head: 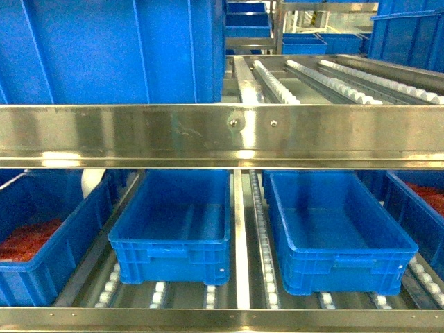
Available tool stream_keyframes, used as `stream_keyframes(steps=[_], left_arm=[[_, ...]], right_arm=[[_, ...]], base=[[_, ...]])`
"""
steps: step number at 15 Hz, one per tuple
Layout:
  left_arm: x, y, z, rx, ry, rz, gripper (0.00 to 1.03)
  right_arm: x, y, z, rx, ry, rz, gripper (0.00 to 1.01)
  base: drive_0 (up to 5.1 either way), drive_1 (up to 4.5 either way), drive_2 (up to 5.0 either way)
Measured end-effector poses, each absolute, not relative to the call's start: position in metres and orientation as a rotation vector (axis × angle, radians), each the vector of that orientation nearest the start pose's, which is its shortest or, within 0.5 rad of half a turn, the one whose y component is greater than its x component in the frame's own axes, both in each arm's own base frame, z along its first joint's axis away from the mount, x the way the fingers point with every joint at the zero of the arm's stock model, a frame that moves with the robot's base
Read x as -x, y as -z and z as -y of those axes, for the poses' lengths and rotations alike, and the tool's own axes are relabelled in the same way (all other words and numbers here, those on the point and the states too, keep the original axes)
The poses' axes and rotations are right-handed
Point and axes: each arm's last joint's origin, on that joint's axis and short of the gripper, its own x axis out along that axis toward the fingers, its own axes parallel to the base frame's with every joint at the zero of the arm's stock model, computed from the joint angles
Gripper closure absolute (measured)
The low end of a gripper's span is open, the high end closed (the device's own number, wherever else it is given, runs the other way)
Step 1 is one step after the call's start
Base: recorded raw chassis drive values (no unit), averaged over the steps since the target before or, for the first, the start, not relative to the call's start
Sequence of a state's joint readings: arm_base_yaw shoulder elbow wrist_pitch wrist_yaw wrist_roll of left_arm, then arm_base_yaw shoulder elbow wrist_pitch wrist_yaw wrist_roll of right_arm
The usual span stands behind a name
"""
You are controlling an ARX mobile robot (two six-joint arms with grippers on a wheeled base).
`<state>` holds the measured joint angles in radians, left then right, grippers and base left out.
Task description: Sort blue parts and orange caps into right shelf containers
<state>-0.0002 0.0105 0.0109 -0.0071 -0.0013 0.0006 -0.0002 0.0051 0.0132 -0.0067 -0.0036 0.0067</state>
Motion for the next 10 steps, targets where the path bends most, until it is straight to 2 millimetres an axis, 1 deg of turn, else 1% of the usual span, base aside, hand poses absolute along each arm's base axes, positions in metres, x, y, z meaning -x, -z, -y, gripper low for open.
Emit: stream_keyframes(steps=[10], left_arm=[[-0.0977, -0.1657, 0.0000, -0.001, -0.001, -0.007, 0.61]], right_arm=[[-0.0972, -0.1670, -0.0001, -0.007, -0.003, 0.002, 0.57]], base=[[0.0, 0.00, 0.0]])
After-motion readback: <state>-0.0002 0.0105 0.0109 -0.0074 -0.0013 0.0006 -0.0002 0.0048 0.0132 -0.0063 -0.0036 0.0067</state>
